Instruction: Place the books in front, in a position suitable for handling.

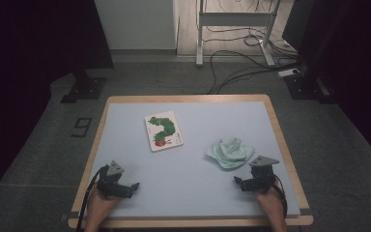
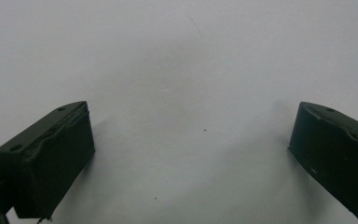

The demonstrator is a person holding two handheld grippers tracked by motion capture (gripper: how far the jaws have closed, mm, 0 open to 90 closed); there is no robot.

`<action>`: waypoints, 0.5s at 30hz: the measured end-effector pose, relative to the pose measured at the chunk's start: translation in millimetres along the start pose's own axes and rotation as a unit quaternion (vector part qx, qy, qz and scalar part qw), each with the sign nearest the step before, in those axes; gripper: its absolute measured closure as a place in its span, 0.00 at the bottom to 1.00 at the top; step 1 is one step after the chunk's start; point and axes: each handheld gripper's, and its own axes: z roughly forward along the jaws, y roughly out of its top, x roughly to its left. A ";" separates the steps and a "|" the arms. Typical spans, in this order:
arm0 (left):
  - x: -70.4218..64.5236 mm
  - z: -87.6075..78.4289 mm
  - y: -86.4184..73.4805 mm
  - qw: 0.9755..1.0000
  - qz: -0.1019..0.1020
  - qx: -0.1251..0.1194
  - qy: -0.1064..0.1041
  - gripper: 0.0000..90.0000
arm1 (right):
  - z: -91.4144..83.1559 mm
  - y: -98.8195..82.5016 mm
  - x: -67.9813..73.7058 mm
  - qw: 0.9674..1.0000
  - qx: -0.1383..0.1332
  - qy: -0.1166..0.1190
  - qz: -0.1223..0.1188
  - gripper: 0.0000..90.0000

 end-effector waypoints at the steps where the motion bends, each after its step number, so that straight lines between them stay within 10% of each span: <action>1: 0.0 0.0 0.0 1.000 0.000 0.000 0.000 0.00 | 0.0 0.0 0.0 1.000 0.000 0.000 0.000 0.02; 15: 0.3 -0.2 0.0 1.000 0.000 0.001 -0.001 0.00 | 0.0 0.2 0.0 1.000 0.001 0.000 0.000 0.02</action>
